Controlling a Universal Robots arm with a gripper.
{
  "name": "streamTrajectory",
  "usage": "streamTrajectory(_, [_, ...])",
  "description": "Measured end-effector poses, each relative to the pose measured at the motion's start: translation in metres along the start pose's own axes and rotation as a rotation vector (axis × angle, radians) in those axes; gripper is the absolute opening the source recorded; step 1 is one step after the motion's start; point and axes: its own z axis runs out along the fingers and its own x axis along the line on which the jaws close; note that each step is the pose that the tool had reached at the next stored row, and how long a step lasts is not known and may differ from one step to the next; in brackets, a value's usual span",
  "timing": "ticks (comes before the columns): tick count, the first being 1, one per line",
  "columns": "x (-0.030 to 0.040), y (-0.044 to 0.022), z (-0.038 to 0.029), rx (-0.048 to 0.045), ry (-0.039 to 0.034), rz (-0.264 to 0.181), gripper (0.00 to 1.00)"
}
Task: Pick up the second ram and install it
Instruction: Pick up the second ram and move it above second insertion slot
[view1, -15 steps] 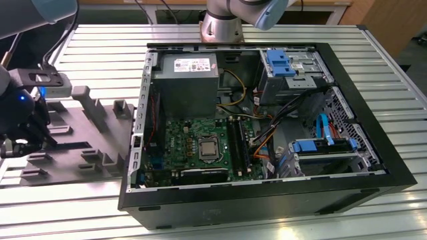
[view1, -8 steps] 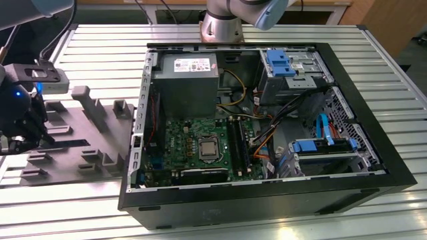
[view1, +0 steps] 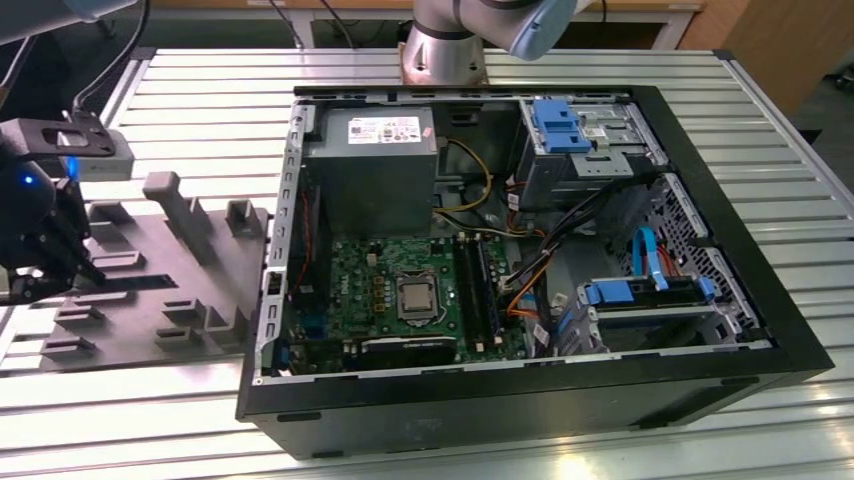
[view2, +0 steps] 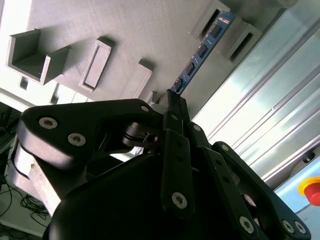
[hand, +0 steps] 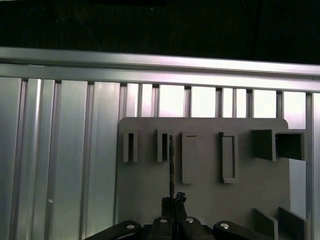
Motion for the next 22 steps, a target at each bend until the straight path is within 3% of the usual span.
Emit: streamTrajectory(22, [-0.0009,0.0007,-0.0172,0.0011,0.0001,0.0,0.11])
